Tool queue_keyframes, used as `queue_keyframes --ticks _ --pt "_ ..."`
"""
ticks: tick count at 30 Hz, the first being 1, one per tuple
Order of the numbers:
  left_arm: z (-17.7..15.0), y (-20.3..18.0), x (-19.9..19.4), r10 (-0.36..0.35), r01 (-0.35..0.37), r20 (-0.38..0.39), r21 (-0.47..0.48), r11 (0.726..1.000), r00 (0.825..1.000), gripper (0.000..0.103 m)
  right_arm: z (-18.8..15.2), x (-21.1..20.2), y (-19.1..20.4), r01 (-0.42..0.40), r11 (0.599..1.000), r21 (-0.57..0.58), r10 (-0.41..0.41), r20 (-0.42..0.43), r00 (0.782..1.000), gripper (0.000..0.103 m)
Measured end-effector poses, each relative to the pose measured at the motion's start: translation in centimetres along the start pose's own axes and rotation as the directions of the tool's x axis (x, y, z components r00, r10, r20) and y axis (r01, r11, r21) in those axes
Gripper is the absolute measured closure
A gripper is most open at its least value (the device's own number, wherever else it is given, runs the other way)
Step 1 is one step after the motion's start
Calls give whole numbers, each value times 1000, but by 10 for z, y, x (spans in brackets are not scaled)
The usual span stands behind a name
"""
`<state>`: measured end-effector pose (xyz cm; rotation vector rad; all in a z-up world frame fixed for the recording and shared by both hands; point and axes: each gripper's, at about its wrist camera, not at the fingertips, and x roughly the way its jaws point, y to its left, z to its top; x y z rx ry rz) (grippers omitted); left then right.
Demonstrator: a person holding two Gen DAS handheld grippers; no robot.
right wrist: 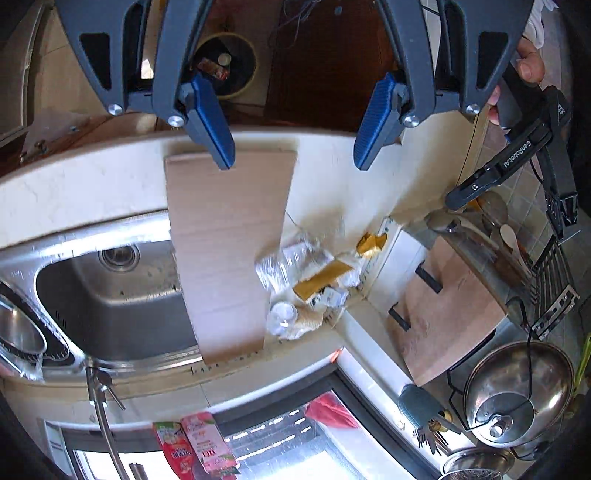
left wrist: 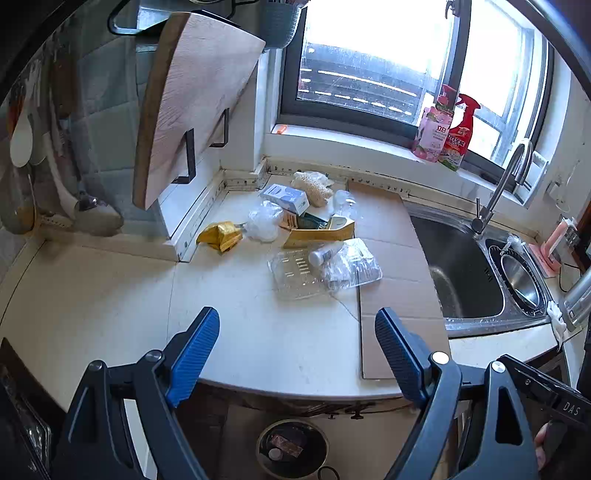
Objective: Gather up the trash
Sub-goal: 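Raise both tools back toward the counter trash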
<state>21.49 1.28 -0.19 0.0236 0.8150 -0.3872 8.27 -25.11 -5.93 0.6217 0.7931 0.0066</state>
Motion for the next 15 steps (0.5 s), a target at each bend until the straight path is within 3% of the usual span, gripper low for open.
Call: queue_keyframes --ticks 7,15 --pt "35 1 31 -31 31 -5 74 997 1000 18 34 11 15 15 999 28 -17 59 998 36" --pt "69 -7 81 -7 13 -38 176 984 999 18 80 50 18 40 999 12 -40 27 999 36"
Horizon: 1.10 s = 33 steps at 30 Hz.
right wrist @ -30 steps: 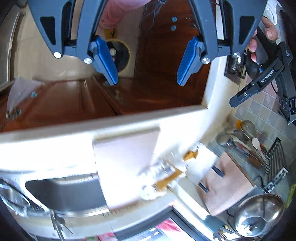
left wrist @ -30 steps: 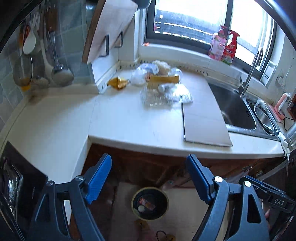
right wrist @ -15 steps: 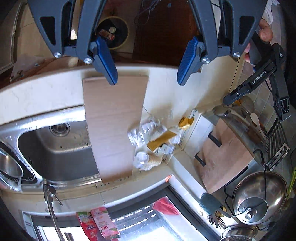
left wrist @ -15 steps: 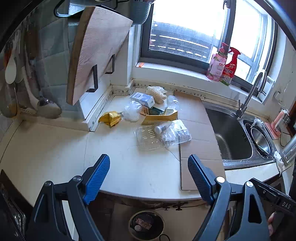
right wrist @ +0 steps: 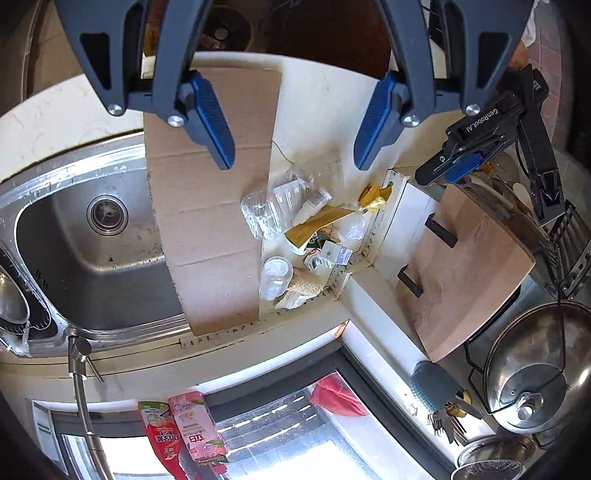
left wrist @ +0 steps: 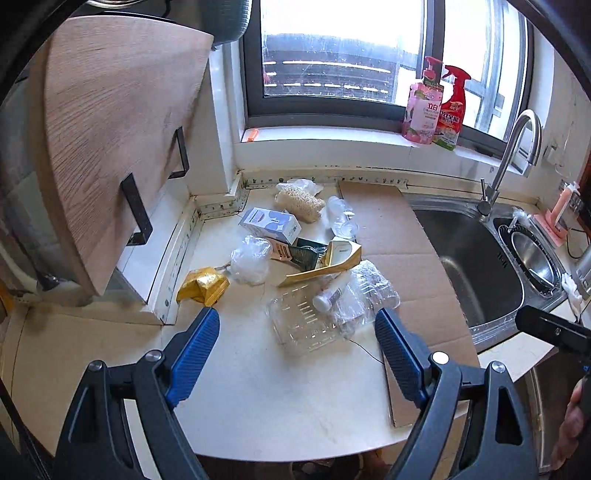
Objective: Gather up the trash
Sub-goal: 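Raise both tools back toward the counter trash, then grasp the yellow-white carton with the left gripper while the right grasps the small white bottle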
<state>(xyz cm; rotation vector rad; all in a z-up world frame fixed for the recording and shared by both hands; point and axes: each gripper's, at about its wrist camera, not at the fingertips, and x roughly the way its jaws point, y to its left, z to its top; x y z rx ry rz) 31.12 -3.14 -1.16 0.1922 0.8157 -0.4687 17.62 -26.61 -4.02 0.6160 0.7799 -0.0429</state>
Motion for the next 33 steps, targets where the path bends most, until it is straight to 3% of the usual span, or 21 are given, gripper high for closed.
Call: queue_keyframes --ticks 10,20,22,24,27,33 --pt "51 -30 97 92 -68 -98 218 974 991 18 69 87 -14 14 1000 -26 -17 -118 993 36" --pt "61 -68 173 85 3 -222 369 929 971 23 93 158 -50 14 1000 15 -10 -250 968 36" --pt "57 -75 182 86 13 -236 390 921 968 31 93 167 -57 23 999 25 -16 -271 962 36" --pt "54 -78 196 75 40 -284 380 924 956 58 93 173 -63 29 999 32 -18 -288 957 36" --pt "54 -72 211 20 97 -354 310 946 935 82 92 178 -68 24 999 31 -14 -306 952 36" --pt "59 -57 203 -57 124 -331 182 975 942 87 86 182 -64 -20 1000 -2 18 -328 944 36"
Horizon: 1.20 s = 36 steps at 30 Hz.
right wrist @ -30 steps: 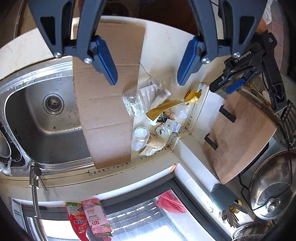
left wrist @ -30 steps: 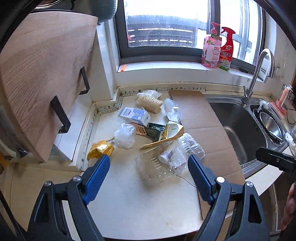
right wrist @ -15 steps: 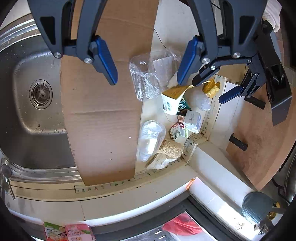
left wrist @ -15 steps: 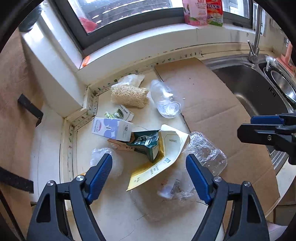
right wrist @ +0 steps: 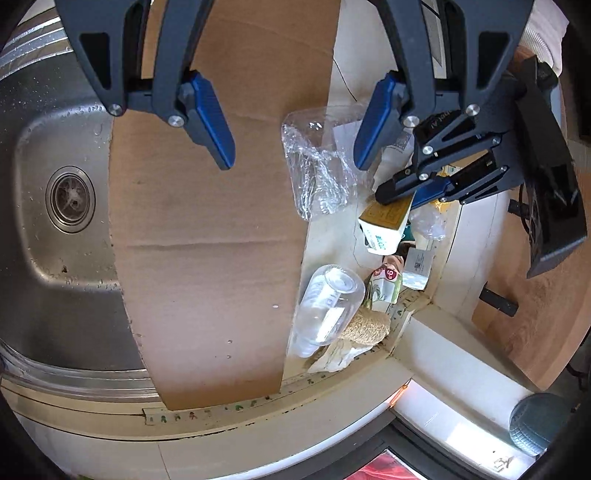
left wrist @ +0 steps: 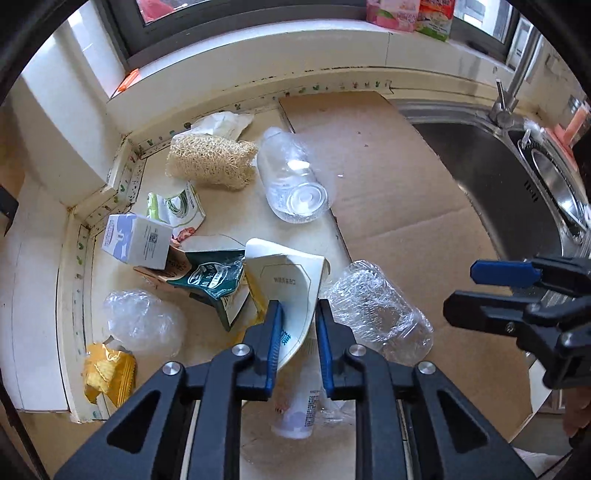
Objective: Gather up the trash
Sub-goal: 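Grasp the yellow-white carton with the left gripper while the right grasps the small white bottle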
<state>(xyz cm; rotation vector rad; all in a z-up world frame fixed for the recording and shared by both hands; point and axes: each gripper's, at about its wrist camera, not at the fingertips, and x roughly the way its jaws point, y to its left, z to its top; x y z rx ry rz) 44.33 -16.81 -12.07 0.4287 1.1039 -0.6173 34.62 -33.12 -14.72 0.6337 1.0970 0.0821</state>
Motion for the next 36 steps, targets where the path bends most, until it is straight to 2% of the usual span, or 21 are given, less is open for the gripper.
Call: queue_keyframes --ticks 6,9,14,21,27,30,36 --pt "-17 31 -32 -19 31 70 -179 983 997 90 -4 5 21 -22 996 -87 21 -13 1000 36" --pt "-33 51 -53 -14 47 121 -273 961 993 91 -9 10 39 -27 990 -140 25 -19 1000 36" --pt "-68 72 -86 27 42 175 -375 926 984 91 -16 24 67 -33 981 -190 27 -35 999 43" --pt "-120 80 -113 103 -5 188 -459 888 977 91 -18 49 100 19 979 -203 -25 -28 999 52" --pt "-157 89 -125 110 0 185 -509 861 977 91 -26 70 126 128 956 -264 -139 -22 990 66" --pt "-171 93 -129 112 2 185 -524 851 976 91 -33 72 136 182 936 -301 -186 17 982 67" --pt "-195 98 -145 115 10 197 -540 842 974 91 -43 67 141 177 936 -304 -180 18 984 77"
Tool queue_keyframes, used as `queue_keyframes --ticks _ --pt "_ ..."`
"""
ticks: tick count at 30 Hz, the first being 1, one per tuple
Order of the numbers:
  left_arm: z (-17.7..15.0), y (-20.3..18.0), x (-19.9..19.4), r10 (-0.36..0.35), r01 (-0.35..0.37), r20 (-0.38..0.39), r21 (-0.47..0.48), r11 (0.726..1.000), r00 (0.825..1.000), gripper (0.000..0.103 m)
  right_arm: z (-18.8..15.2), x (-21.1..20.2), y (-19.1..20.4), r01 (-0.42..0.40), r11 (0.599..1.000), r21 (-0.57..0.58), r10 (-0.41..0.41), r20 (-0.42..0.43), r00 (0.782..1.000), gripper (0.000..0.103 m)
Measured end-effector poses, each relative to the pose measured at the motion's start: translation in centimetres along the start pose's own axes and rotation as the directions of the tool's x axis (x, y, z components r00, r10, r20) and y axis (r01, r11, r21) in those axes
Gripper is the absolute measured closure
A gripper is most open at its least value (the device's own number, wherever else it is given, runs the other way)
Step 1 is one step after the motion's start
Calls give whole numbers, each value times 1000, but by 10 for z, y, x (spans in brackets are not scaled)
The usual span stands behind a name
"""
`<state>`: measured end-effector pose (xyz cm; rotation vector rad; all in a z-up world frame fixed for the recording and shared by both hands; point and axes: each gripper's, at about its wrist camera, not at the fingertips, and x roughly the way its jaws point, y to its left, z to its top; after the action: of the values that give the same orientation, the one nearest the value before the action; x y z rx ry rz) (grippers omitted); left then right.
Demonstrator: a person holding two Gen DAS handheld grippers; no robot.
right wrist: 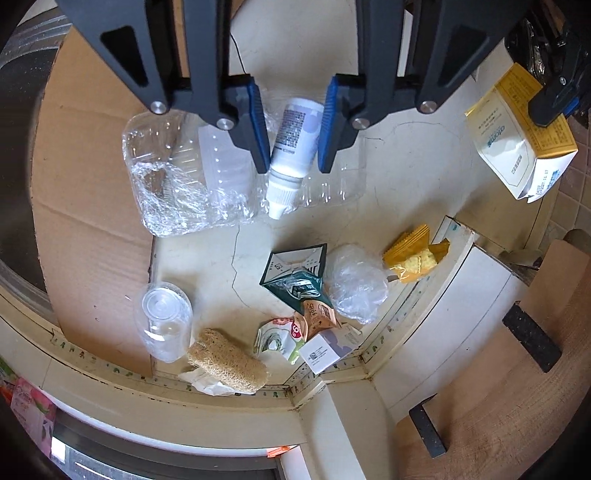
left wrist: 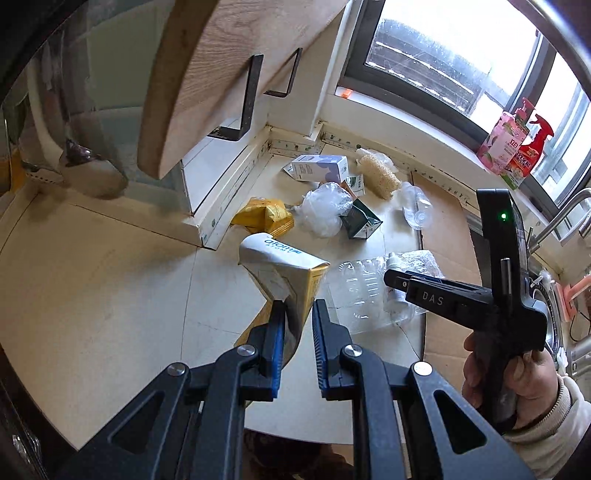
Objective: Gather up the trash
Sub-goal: 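Grasp the yellow-white carton with the left gripper while the right grasps the small white bottle, then carry both items over the floor bin and open both grippers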
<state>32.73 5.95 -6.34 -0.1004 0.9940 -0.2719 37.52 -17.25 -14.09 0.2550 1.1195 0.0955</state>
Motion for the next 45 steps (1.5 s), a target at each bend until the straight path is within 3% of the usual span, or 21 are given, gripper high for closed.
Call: queue_keyframes --ticks 10,18,25,34,38,45 --pt "-27 4 -34 -57 56 25 29 998 998 91 -37 -57 5 -184 982 47 178 102 979 79" --pt "-80 1 -49 -120 120 -14 80 989 993 91 -108 -104 20 -193 979 64 185 115 976 79" --pt "-135 -6 -44 -161 173 -115 102 980 980 91 -179 -114 35 -194 978 77 193 24 981 79" --pt "-214 -9 -30 -139 156 -235 58 986 962 90 -244 -82 29 -230 971 69 237 -134 962 79" --pt "-255 -12 1 -142 151 -318 5 988 937 90 -271 -49 16 -246 963 110 264 -205 942 79" --pt "-312 -16 62 -107 124 -410 15 992 906 90 -313 14 -7 -225 963 147 260 -299 918 79"
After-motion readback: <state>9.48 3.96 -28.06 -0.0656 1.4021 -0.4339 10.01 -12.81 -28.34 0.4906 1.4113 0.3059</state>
